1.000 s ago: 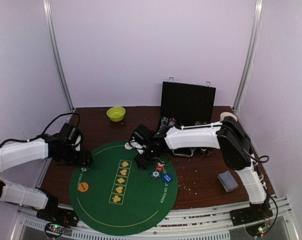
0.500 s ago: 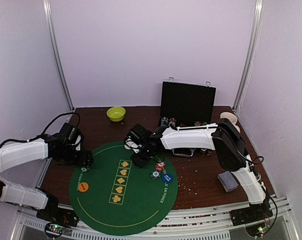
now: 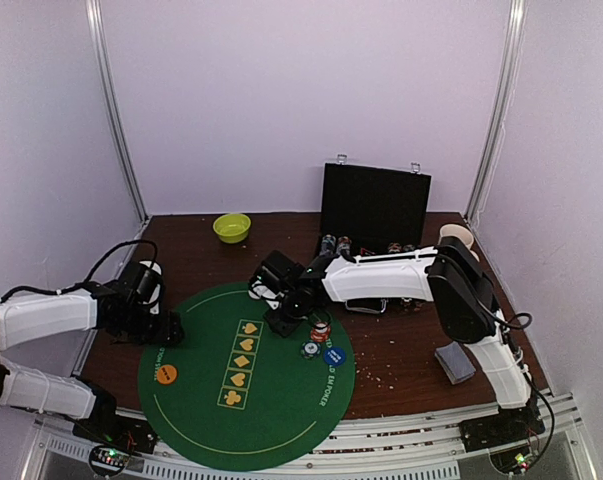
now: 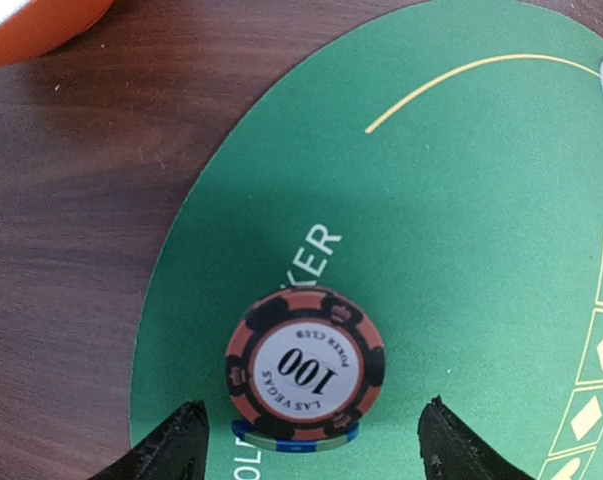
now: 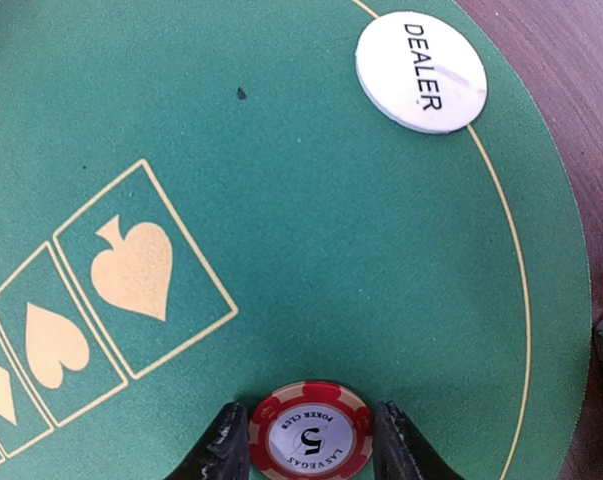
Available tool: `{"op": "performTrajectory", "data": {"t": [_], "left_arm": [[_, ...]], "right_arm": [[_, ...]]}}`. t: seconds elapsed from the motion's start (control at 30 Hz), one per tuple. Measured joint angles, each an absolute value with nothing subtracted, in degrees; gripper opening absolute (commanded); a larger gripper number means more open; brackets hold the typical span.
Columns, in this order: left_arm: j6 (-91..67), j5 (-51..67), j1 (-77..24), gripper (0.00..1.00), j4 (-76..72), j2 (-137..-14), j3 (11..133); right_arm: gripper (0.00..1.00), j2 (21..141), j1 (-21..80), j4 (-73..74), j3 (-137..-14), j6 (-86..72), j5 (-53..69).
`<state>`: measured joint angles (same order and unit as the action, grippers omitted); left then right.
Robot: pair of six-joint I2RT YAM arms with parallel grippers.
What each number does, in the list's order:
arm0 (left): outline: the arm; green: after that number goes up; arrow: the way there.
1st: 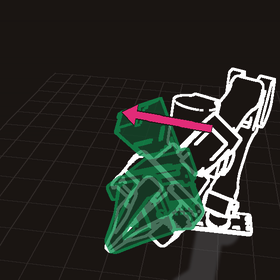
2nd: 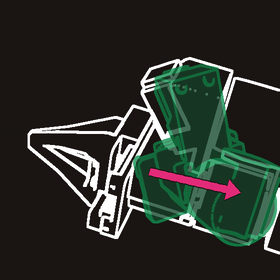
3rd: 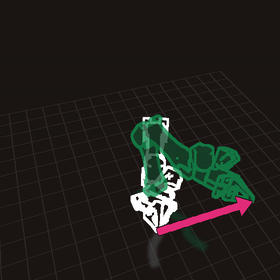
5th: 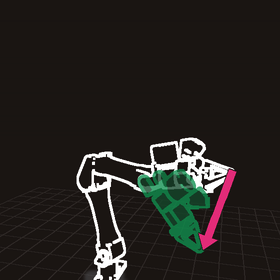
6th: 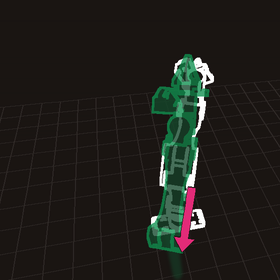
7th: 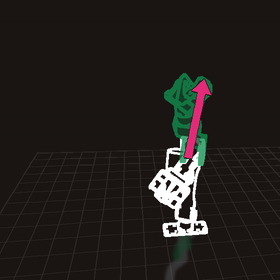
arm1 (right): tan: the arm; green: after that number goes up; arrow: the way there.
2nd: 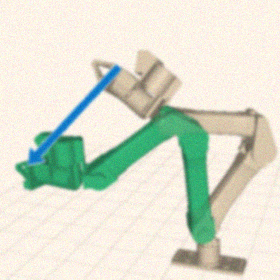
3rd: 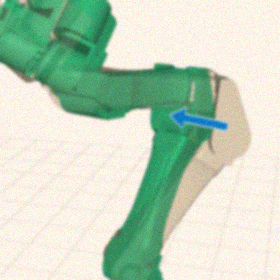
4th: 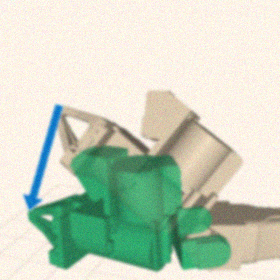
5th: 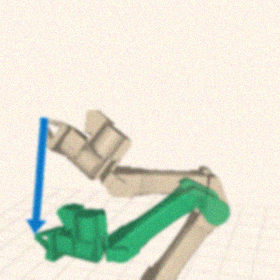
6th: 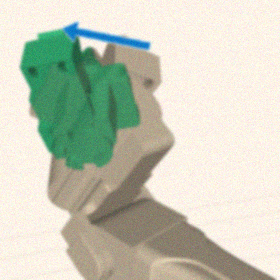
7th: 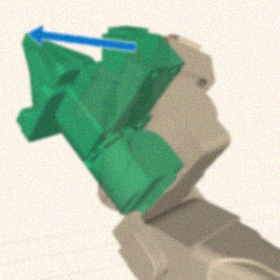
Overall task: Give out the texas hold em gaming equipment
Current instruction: Pick up the poker chip from the big blind area.
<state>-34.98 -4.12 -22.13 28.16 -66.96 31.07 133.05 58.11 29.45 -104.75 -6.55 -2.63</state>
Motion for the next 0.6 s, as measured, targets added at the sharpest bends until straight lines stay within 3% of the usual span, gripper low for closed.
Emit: {"op": "performTrajectory", "data": {"t": [0.47, 0.6], "left_arm": [[-38.15, -7.11, -22.22, 0.6, 19.86, -65.3, 24.75], [-38.09, -8.14, -22.22, 0.46, 18.83, -65.14, 24.75]], "right_arm": [[0.4, 132.42, 58.13, 29.47, -103.88, -6.35, -2.83], [0.4, 132.35, 58.15, 29.41, -103.74, -6.15, -2.94]]}}
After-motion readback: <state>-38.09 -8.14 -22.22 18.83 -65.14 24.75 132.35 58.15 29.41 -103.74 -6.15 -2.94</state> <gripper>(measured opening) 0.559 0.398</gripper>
